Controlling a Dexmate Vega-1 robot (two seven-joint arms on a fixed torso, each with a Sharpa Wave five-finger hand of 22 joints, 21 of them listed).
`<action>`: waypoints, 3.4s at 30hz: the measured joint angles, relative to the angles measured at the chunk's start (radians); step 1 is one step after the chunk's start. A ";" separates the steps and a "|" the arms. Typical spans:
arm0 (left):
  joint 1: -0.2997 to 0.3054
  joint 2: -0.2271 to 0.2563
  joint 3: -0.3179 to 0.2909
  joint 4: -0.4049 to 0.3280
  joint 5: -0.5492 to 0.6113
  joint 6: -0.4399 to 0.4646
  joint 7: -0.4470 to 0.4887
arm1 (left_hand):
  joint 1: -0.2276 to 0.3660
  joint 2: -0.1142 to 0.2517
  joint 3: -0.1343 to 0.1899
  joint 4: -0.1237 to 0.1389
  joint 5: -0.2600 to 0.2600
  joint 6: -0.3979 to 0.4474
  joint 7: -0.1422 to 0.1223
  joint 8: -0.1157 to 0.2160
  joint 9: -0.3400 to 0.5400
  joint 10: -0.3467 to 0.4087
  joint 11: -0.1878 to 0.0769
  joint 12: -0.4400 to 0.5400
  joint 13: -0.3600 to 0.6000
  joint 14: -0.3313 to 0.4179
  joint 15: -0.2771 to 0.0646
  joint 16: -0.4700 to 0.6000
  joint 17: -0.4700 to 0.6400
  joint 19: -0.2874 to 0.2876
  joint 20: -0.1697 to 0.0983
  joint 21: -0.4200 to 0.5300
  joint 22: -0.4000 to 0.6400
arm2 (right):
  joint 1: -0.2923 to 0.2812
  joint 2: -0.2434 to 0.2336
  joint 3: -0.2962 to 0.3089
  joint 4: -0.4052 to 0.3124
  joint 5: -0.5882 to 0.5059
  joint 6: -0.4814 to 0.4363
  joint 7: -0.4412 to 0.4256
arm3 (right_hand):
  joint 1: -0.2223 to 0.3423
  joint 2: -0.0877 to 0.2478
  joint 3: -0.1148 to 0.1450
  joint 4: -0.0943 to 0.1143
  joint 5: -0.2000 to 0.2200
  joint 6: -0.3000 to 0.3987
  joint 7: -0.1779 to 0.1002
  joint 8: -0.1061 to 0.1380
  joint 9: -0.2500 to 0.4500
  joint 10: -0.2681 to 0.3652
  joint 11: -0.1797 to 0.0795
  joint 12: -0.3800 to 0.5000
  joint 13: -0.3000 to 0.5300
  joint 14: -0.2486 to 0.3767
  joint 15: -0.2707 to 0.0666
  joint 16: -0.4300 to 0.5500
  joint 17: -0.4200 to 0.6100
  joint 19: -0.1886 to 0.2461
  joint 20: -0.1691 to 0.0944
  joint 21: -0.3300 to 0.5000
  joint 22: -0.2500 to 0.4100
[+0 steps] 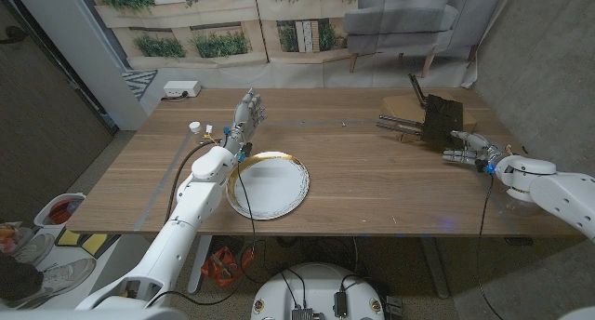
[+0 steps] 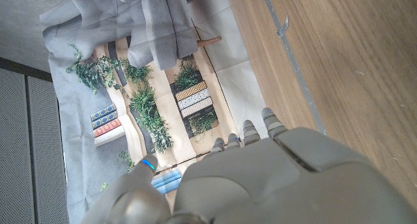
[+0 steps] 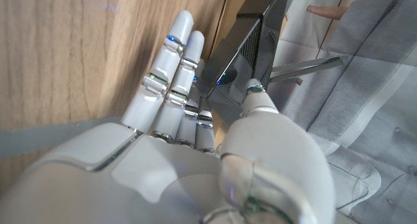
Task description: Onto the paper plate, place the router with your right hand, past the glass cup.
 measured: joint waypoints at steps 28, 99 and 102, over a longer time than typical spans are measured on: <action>0.002 0.000 0.000 -0.003 -0.001 0.002 0.002 | 0.000 0.000 0.000 0.000 0.000 0.000 0.000 0.000 0.000 0.000 0.000 0.000 0.000 0.000 0.000 0.000 0.000 0.000 0.000 -0.004 0.000 | -0.001 0.001 0.003 -0.014 -0.015 0.001 -0.045 | 0.292 -0.043 0.056 0.011 -0.012 0.225 -0.054 0.082 0.107 0.129 -0.075 0.251 0.216 0.055 -0.040 0.196 0.409 -0.049 -0.077 0.305 0.319; -0.010 -0.003 0.010 0.004 0.003 -0.007 0.002 | 0.000 0.000 0.000 0.000 0.000 0.000 0.000 0.000 0.000 0.000 0.000 0.000 0.000 0.000 0.000 0.000 0.000 0.000 0.000 -0.004 0.000 | 0.055 0.026 0.056 0.154 0.213 0.049 0.410 | 0.344 -0.095 0.068 0.024 -0.016 0.262 -0.037 0.092 0.174 0.140 -0.071 0.297 0.274 0.086 -0.025 0.203 0.483 -0.047 -0.079 0.441 0.328; -0.010 -0.003 0.009 0.004 0.002 -0.008 0.002 | 0.000 0.000 0.000 0.000 0.000 0.000 0.000 0.000 0.000 0.000 0.000 0.000 0.000 0.000 0.000 0.000 0.000 0.000 0.000 -0.004 0.000 | 0.066 0.020 0.048 0.158 0.215 0.040 0.428 | 0.344 -0.095 0.068 0.024 -0.016 0.262 -0.037 0.088 0.175 0.140 -0.071 0.297 0.275 0.087 -0.026 0.207 0.488 -0.047 -0.079 0.448 0.327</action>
